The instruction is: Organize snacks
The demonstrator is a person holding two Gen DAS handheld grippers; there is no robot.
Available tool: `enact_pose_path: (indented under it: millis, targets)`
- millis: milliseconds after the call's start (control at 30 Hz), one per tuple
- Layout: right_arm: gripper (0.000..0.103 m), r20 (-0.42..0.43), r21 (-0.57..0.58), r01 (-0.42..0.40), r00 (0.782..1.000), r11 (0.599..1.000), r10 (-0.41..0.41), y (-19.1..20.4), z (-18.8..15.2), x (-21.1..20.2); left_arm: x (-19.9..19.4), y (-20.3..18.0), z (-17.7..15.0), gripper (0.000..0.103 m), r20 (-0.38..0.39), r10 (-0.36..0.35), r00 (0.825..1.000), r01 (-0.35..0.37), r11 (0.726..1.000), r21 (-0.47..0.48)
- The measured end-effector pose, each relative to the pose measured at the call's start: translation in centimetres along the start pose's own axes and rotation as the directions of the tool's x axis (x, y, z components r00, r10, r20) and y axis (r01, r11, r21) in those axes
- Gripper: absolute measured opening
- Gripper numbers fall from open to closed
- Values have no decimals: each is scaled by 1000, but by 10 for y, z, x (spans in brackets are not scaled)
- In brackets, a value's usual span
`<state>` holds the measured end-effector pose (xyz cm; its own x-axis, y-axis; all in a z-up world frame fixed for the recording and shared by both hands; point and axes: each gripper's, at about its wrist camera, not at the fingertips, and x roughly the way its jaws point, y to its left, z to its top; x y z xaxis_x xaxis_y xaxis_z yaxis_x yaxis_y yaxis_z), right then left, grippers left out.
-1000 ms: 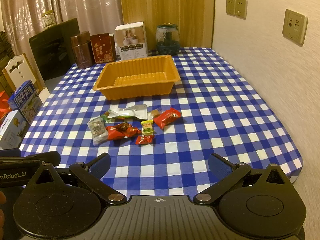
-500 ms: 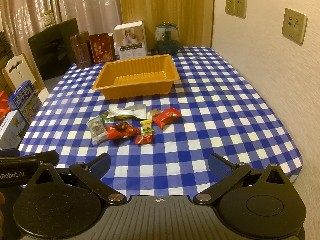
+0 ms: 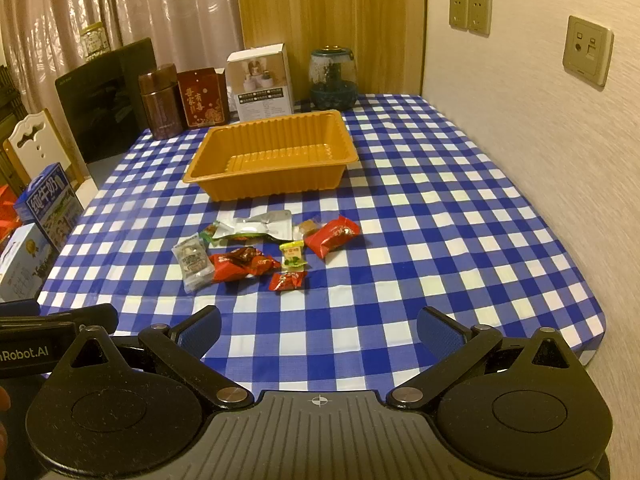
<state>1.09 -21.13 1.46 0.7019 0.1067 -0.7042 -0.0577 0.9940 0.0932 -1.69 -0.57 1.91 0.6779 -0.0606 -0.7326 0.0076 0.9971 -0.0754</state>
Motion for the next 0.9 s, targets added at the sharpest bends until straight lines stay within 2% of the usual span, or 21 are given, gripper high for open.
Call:
enact_pose_path:
  millis: [567,900]
  targets:
    - [103,-6,5,0,1000,1000,0,0,0,3,0,1,0,103,3,-4,1000,4,1000,-3]
    - [103,-39,23,5,999,1000,-4,-8,-3,30,29,8,5,103,-21,-11,1000,10,1000,-11]
